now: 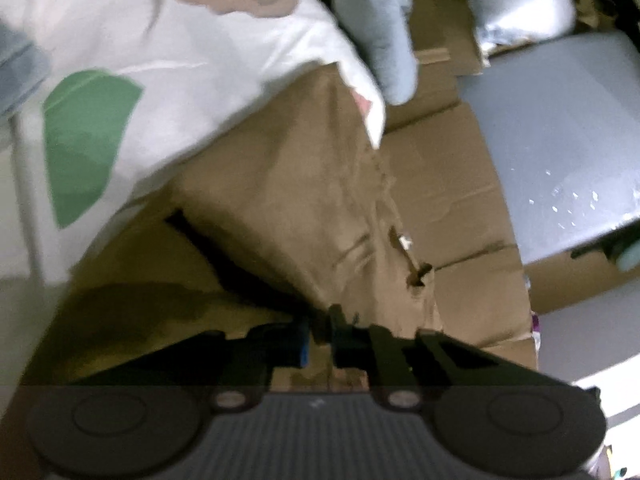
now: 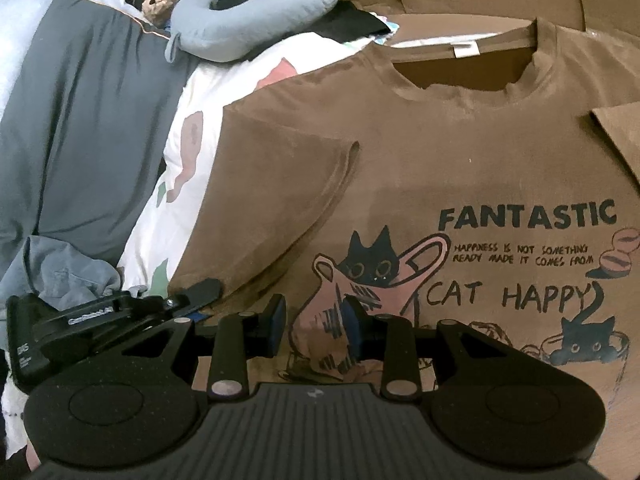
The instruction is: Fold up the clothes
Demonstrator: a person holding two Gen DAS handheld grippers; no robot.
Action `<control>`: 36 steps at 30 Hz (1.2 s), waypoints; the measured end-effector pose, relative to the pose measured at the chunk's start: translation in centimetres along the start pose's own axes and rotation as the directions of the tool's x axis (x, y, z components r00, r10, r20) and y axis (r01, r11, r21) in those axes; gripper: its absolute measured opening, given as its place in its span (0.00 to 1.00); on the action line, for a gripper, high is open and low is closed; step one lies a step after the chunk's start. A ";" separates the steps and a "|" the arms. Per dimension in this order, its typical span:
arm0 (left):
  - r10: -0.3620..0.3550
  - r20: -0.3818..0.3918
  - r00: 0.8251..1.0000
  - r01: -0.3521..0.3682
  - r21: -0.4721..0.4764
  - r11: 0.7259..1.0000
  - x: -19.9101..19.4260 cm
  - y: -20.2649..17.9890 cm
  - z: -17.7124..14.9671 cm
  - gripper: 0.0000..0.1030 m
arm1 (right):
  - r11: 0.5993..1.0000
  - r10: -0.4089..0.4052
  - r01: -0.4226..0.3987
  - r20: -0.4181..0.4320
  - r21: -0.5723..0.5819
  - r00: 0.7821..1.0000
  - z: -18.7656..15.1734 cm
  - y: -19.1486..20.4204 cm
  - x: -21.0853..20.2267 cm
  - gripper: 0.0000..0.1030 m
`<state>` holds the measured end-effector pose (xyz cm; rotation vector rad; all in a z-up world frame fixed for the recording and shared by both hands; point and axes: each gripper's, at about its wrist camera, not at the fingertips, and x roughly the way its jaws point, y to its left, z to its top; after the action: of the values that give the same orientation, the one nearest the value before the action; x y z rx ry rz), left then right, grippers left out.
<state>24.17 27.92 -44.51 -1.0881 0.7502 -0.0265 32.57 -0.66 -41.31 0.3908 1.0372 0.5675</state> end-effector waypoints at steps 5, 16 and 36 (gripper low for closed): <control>0.081 -0.041 0.996 -0.079 0.031 0.996 -0.3 0.0 -0.7 0.17 | 1.000 -0.011 0.011 -0.005 -0.006 1.000 -0.1 0.0 -0.2 0.33; 0.147 0.104 0.984 -0.160 0.124 0.979 -4.2 -1.6 0.5 0.28 | 1.000 -0.001 0.001 0.002 -0.031 1.000 -0.1 0.8 0.1 0.33; 0.307 0.184 0.934 -0.299 -0.071 0.951 -6.5 2.1 1.4 0.05 | 0.999 -0.027 0.026 -0.001 -0.036 1.000 -0.3 0.8 -1.4 0.33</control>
<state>19.28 32.48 -42.39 -0.9879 0.7383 0.3558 31.56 -0.86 -40.01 0.3447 1.0313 0.5620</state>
